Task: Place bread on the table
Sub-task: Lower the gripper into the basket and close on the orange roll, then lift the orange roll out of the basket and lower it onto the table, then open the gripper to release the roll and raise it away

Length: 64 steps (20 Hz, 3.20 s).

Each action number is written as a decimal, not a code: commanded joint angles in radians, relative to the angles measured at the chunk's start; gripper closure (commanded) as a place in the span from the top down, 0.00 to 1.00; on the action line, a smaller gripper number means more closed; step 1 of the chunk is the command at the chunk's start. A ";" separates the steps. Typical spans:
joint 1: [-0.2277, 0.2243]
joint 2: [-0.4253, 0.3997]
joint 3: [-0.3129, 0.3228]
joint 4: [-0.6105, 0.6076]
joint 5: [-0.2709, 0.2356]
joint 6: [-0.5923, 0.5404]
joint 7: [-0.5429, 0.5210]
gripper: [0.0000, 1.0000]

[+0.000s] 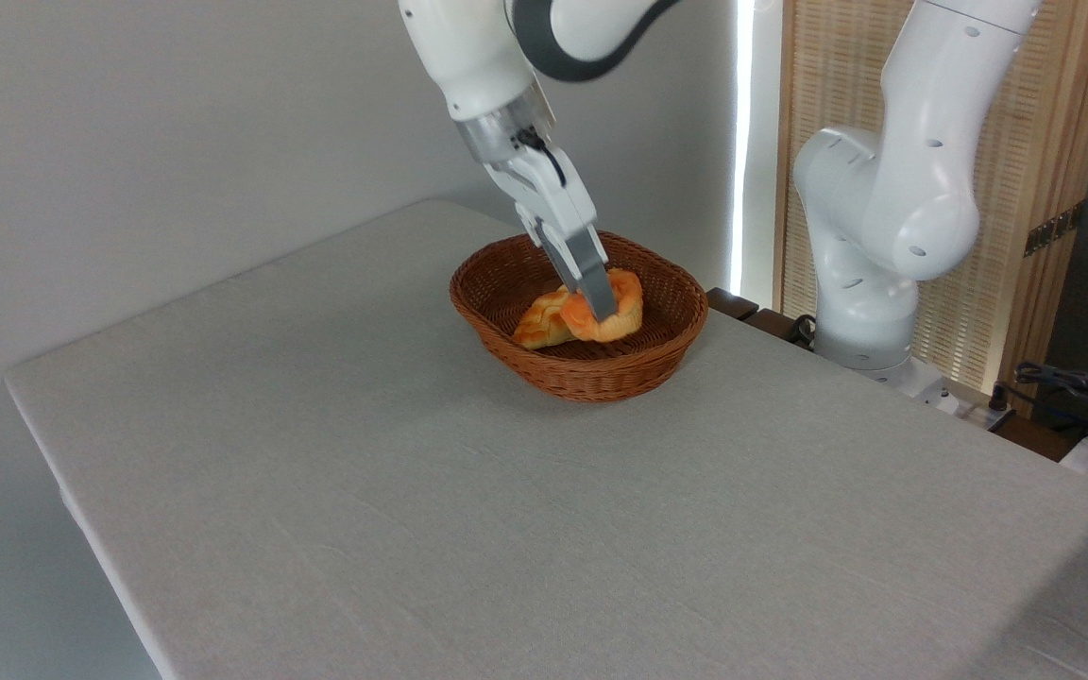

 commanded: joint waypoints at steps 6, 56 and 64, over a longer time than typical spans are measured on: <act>0.030 0.329 0.095 0.430 -0.020 -0.060 0.013 0.44; 0.386 0.369 -0.014 0.693 0.008 -0.015 -0.019 1.00; 0.375 0.384 0.000 0.694 0.046 -0.015 0.030 1.00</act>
